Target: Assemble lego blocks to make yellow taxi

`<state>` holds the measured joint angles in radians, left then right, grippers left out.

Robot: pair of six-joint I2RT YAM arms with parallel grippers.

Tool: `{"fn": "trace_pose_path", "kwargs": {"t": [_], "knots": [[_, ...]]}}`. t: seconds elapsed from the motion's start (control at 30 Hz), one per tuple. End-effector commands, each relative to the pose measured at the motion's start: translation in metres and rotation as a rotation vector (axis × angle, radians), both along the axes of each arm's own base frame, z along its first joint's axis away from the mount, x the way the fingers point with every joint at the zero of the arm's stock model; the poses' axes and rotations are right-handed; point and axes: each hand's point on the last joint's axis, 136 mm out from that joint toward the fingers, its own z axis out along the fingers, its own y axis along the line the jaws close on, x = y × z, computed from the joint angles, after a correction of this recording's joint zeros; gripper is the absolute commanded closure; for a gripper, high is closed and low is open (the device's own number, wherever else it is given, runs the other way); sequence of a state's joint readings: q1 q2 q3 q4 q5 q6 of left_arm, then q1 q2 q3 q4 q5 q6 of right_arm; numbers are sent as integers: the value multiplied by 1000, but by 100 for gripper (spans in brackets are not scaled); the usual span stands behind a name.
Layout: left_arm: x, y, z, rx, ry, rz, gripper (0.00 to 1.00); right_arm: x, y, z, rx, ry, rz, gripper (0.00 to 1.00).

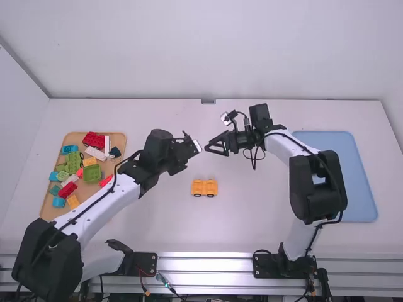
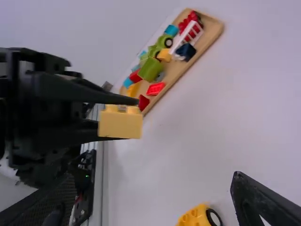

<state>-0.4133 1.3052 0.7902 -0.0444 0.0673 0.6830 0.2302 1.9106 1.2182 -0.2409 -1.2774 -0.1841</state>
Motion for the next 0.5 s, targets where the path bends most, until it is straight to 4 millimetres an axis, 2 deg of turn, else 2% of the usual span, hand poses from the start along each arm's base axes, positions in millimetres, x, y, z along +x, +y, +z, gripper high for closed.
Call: {"fn": "trace_pose_path", "kwargs": {"t": [0.0, 0.17, 0.23, 0.47], "knots": [[-2, -2, -12, 13, 3, -19, 98, -3, 9, 12, 60, -29, 55, 14], [-2, -15, -11, -47, -24, -71, 98, -11, 24, 12, 58, -52, 93, 14], [-3, -17, -11, -59, -32, -82, 98, -14, 33, 7, 21, -67, 97, 14], [-5, -21, -11, -92, -14, -88, 98, -10, 40, 2, -17, -53, 70, 18]]}}
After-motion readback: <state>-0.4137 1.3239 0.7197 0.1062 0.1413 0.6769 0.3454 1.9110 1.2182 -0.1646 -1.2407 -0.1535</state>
